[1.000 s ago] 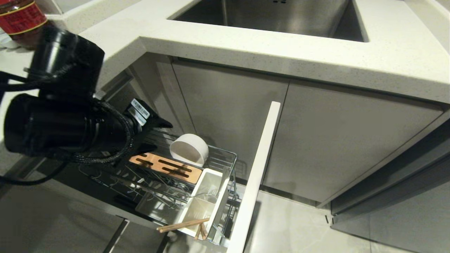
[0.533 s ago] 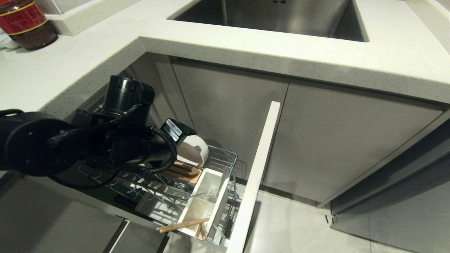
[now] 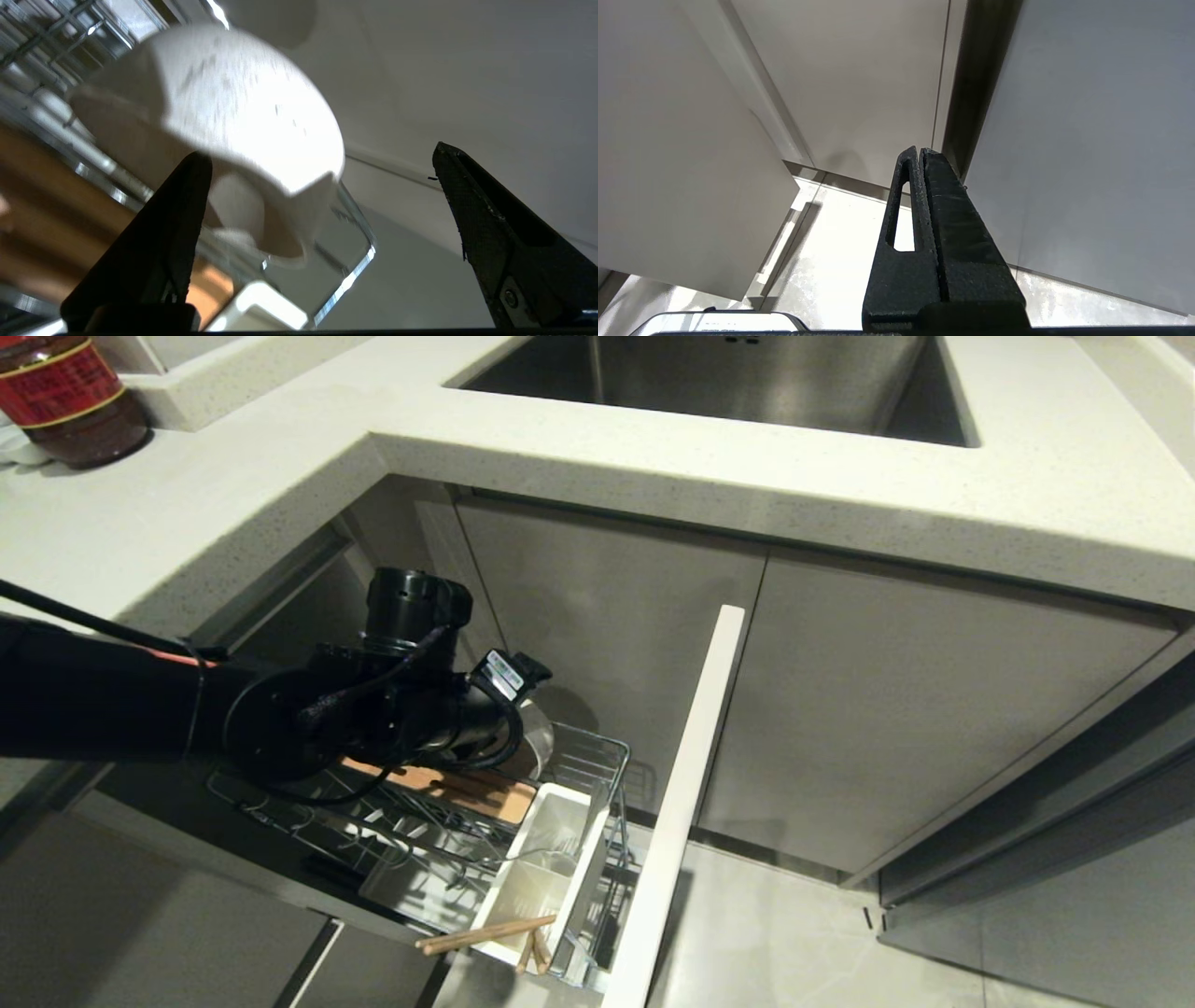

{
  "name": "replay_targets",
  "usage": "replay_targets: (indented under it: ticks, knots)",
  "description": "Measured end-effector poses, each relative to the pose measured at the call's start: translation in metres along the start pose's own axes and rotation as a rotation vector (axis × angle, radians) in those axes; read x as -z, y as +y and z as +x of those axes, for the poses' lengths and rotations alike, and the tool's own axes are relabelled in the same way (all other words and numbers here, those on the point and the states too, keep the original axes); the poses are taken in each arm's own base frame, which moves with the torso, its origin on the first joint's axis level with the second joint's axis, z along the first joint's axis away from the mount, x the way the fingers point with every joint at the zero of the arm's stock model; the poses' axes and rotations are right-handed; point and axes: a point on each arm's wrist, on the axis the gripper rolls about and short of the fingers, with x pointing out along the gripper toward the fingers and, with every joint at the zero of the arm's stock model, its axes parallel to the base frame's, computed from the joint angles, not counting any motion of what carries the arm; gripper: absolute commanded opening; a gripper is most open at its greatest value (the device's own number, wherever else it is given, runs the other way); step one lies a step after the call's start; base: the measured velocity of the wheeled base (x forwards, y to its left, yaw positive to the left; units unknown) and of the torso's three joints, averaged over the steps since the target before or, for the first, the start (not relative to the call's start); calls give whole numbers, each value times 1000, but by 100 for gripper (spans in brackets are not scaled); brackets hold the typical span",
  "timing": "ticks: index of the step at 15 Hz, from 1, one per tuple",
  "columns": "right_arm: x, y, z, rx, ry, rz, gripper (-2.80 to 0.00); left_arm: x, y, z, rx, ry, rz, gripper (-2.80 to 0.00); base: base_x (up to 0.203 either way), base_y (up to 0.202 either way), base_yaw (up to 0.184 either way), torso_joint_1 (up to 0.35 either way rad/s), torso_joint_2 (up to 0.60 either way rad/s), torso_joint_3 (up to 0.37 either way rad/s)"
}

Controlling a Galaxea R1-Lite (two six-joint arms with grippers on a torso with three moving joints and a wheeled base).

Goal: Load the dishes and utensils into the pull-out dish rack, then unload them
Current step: Take the bowl out of the cupboard

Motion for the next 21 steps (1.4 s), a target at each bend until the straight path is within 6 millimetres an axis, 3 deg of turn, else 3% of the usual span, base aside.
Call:
replay_targets:
  ticks: [3, 4, 14, 21]
  knots:
    - [0, 0, 0, 0, 0, 0, -280, 1, 1, 11, -11, 2, 3, 0, 0, 0, 0, 0, 0, 0]
    - [0, 0, 0, 0, 0, 0, -280, 0, 2, 14, -15, 0, 8, -280, 0, 0, 0, 0, 0, 0]
    - [0, 0, 0, 0, 0, 0, -280, 0, -3, 7, 7, 8, 22, -280, 0, 0, 0, 0, 0, 0]
    - [0, 0, 0, 0, 0, 0, -280, -4, -18, -24, 82, -5, 18, -280, 0, 0, 0, 0, 0, 0]
